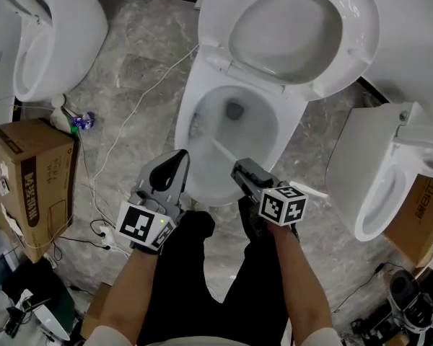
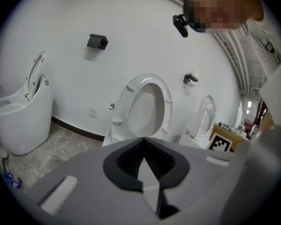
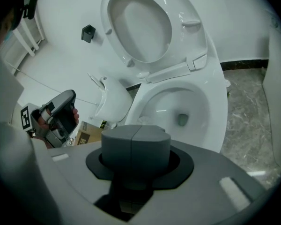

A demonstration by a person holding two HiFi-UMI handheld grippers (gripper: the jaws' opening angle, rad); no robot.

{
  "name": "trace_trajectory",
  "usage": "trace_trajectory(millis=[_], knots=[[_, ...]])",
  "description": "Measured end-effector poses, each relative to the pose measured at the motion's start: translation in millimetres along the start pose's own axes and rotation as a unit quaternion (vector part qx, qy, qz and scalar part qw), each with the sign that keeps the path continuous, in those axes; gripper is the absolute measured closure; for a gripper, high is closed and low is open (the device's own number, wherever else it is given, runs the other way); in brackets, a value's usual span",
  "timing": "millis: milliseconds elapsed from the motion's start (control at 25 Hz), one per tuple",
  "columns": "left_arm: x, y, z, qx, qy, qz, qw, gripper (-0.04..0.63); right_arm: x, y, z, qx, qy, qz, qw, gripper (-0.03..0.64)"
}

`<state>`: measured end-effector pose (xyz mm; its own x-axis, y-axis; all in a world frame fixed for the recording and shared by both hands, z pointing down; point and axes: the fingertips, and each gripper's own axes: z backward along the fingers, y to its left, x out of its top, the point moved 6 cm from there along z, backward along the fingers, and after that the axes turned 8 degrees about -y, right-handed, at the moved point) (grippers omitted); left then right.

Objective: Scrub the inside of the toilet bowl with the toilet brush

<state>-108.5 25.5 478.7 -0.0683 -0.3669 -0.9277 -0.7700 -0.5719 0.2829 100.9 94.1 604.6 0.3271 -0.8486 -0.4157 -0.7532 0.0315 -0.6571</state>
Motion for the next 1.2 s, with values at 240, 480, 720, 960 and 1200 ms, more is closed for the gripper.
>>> trace_trajectory(millis=[240,480,720,960,1200], knots=[[2,-7,11,0.001,0.008,0.005,1.0000,0.589,-9,10,15,0.008,0.061,0.034,0.998,0.451],[3,-10,20,-0.002,0.011,0.009,0.9999,0.589,-20,17,30,0.010,0.113,0.067,0.991,0.451],[5,-15,25,-0.011,0.018,0.007,0.9998,0.589,-28,22,42,0.009,0.162,0.101,0.982,0.451],[5,-24,21,-0.019,0.019,0.008,0.9996,0.589,-29,21,56,0.011,0.237,0.150,0.960,0.451],[-2,-33,17,-0.024,0.027,0.011,0.9993,0.589,-24,20,68,0.016,0.277,0.172,0.945,0.451]])
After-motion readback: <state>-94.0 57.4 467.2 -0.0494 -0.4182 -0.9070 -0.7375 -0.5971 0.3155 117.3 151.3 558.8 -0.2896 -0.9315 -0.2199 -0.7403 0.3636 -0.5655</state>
